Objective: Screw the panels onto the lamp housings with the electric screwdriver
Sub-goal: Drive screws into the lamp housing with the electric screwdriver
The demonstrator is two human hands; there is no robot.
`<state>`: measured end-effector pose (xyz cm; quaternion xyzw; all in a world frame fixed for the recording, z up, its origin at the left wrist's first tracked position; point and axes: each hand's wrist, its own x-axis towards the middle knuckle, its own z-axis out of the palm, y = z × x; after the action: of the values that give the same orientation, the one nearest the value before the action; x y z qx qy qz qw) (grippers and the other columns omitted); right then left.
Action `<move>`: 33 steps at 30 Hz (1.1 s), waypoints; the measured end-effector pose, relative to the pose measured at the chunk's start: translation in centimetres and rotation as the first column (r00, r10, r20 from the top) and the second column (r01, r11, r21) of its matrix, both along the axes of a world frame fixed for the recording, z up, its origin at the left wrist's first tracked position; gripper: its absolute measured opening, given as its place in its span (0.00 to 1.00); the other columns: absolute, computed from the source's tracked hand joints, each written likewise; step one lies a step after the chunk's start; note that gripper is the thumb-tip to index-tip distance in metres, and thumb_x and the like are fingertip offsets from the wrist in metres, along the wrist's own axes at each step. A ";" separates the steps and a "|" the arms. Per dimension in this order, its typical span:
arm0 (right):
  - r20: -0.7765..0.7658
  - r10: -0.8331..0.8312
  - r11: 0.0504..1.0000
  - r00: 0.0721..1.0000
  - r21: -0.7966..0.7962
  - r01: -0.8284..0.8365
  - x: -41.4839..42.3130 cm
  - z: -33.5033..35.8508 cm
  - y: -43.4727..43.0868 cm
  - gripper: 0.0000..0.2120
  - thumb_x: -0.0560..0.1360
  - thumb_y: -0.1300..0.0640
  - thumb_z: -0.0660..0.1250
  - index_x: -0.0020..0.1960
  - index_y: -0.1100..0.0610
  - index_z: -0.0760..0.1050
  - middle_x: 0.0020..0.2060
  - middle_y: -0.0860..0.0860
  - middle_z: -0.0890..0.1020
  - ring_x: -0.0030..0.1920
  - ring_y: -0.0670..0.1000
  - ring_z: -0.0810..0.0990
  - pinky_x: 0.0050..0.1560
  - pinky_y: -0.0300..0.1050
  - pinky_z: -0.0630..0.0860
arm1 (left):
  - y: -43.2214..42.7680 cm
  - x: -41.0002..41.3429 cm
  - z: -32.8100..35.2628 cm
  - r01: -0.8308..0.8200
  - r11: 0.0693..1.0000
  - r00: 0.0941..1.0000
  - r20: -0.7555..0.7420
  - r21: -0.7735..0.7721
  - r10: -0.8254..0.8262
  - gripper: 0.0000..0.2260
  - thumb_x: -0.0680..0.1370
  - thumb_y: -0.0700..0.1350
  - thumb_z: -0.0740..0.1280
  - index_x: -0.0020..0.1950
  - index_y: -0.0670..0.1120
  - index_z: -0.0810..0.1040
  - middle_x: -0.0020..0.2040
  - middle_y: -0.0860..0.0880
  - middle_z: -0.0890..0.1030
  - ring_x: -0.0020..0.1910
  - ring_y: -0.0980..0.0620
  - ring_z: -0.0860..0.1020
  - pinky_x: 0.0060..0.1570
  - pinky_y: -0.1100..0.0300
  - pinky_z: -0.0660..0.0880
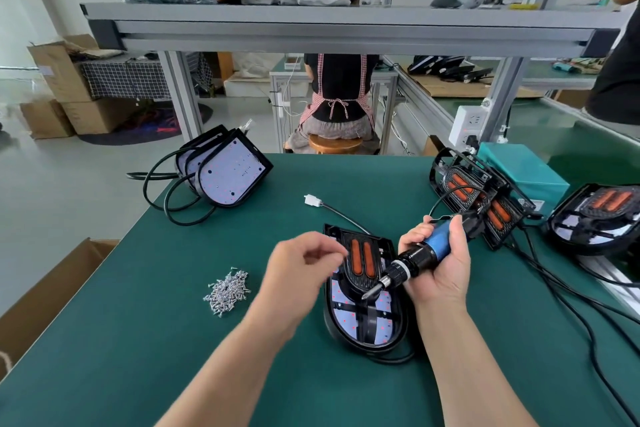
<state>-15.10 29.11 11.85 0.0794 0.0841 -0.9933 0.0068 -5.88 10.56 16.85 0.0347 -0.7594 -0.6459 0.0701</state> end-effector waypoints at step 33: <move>0.111 -0.016 0.999 0.994 -0.038 0.020 -0.4 0.4 -0.5 0.20 0.76 0.42 0.71 0.48 0.58 0.70 0.36 0.48 0.74 0.33 0.45 0.74 0.38 0.37 0.76 | 4.6 2.9 -2.6 -0.193 0.980 0.981 -0.028 0.055 0.194 0.13 0.77 0.35 0.70 0.39 0.52 0.80 0.37 0.51 0.85 0.39 0.54 0.85 0.39 0.65 0.79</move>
<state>-15.49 28.62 12.28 0.1349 0.0633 -0.9888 0.0039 -2.94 15.19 14.24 0.0994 -0.7341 -0.6561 0.1442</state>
